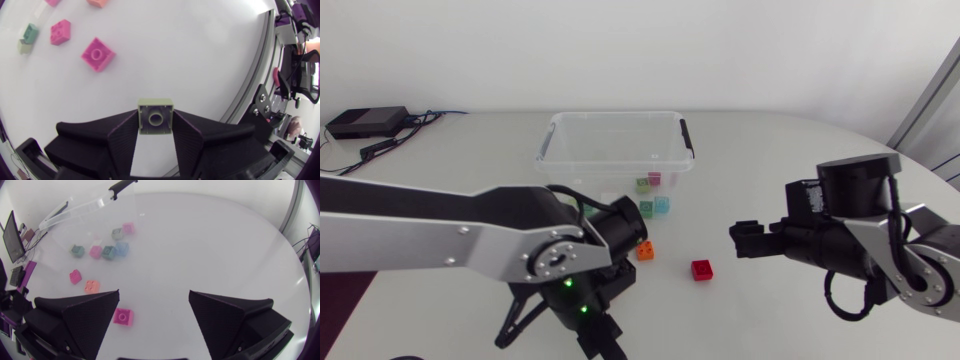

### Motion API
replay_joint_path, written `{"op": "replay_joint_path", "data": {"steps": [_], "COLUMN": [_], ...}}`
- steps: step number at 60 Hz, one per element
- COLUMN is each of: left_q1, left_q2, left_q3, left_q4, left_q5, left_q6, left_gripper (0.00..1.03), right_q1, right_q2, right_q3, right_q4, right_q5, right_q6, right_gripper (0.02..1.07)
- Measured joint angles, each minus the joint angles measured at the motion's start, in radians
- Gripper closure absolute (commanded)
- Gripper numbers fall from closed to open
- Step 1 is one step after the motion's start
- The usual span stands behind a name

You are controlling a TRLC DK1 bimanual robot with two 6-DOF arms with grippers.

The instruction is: Pick up the duplo bricks and place them in the container

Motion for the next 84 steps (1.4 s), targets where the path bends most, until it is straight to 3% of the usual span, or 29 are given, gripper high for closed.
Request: {"op": "replay_joint_path", "data": {"steps": [17, 25, 43, 52, 60, 70, 81, 84], "left_q1": [0.167, 0.260, 0.376, 0.410, 0.428, 0.443, 0.467, 0.475], "left_q2": [-0.229, -0.264, -0.266, -0.262, -0.219, -0.135, -0.043, -0.010], "left_q3": [0.121, 0.182, 0.190, 0.189, 0.186, 0.181, 0.183, 0.192], "left_q4": [-0.024, 0.066, 0.319, 0.425, 0.505, 0.592, 0.621, 0.621], "left_q5": [-0.008, -0.027, -0.055, -0.072, -0.076, -0.087, -0.089, -0.099], "left_q6": [0.003, -0.002, -0.055, -0.063, -0.073, -0.082, -0.100, -0.103], "left_gripper": [0.71, 0.71, 0.71, 0.71, 0.70, 0.69, 0.67, 0.62], "right_q1": [0.121, 0.151, 0.230, 0.259, 0.294, 0.305, 0.305, 0.305], "right_q2": [0.184, 0.328, 0.507, 0.560, 0.575, 0.576, 0.540, 0.499], "right_q3": [0.061, 0.133, 0.194, 0.219, 0.230, 0.241, 0.241, 0.241], "right_q4": [-0.051, -0.087, -0.089, -0.090, -0.089, -0.090, -0.133, -0.153], "right_q5": [0.001, 0.007, 0.058, 0.107, 0.164, 0.198, 0.230, 0.234], "right_q6": [0.176, 0.195, 0.195, 0.195, 0.191, 0.186, 0.171, 0.167], "right_gripper": [0.07, 0.10, 0.14, 0.34, 0.79, 0.88, 0.89, 0.89]}}
